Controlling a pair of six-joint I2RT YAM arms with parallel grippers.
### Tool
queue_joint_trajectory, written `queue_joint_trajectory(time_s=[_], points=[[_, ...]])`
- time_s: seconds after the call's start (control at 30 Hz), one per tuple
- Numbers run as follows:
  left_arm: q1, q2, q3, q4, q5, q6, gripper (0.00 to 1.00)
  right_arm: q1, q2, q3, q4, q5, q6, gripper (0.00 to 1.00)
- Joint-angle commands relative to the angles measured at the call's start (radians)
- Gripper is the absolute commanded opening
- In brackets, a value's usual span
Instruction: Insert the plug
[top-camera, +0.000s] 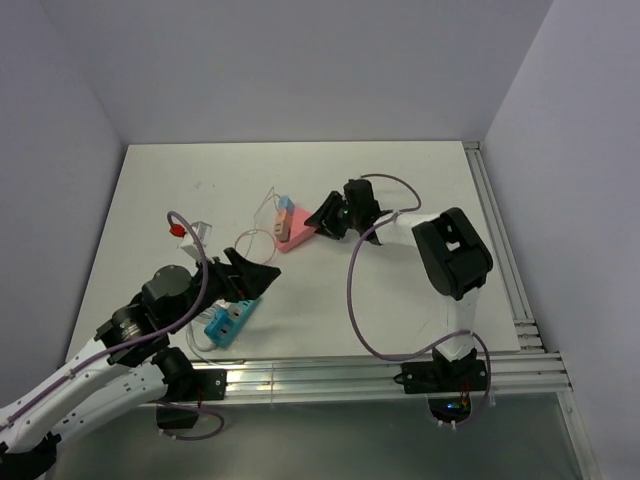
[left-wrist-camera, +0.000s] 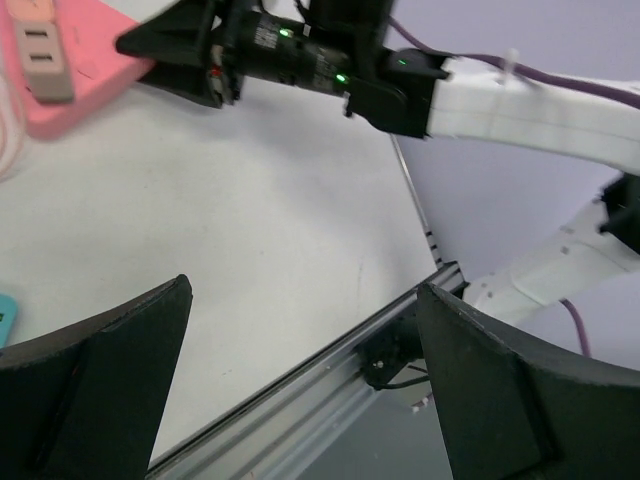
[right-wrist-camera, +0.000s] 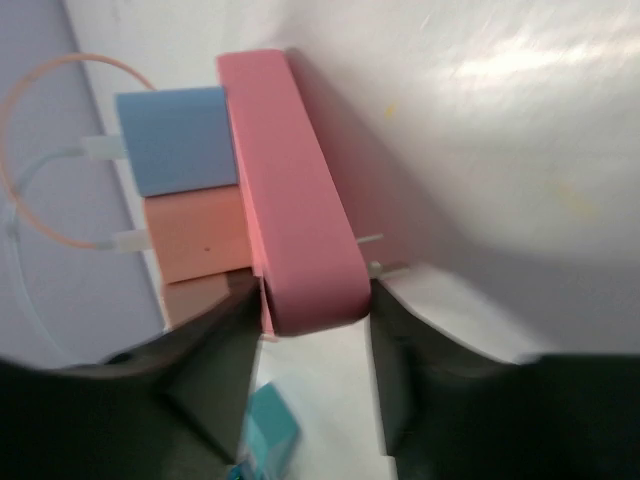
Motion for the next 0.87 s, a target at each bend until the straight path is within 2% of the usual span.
queue_joint_trajectory(time_s=[0.0,0.03,0.13,0.17,0.33,0.47,0.6,0.7,0.77,0.8,0.83], points=[[-0.002,-0.045,-0.011,0.025,0.058,-0.013,0.99,-0.043,0.075,0.088,-0.079,-0.042,-0.026,0.57],[-0.002,-0.054,-0.025,0.028,0.066,-0.014,0.99,-0.047,0.087,0.096,-0.059,-0.089,-0.026,0.67],[-0.002,-0.095,-0.037,0.044,0.092,-0.017,0.99,-0.054,0.041,0.07,-0.027,-0.09,-0.042,0.96],[-0.002,-0.106,-0.039,0.051,0.104,-0.014,0.99,-0.052,0.023,0.057,-0.019,-0.075,-0.052,0.98],[-0.002,-0.204,-0.062,0.132,0.144,-0.01,0.99,-0.055,-0.145,-0.039,-0.056,-0.022,-0.16,1.0],[-0.002,-0.295,-0.094,0.214,0.178,-0.004,1.0,-0.052,-0.313,-0.188,-0.019,-0.013,-0.223,1.0],[-0.002,-0.41,-0.17,0.319,0.274,-0.013,0.99,-0.031,-0.568,-0.452,0.097,0.007,-0.236,1.0],[-0.002,-0.483,-0.261,0.451,0.344,-0.06,1.0,-0.002,-0.76,-0.645,0.208,0.016,-0.205,1.0],[-0.002,-0.532,-0.331,0.635,0.435,-0.138,0.99,0.029,-0.853,-0.772,0.303,0.01,-0.188,1.0],[-0.002,-0.534,-0.426,0.721,0.466,-0.169,1.0,0.066,-0.943,-0.815,0.346,0.002,-0.181,1.0],[-0.002,-0.571,-0.485,0.837,0.518,-0.271,1.0,0.084,-0.992,-0.867,0.501,-0.04,-0.173,1.0]])
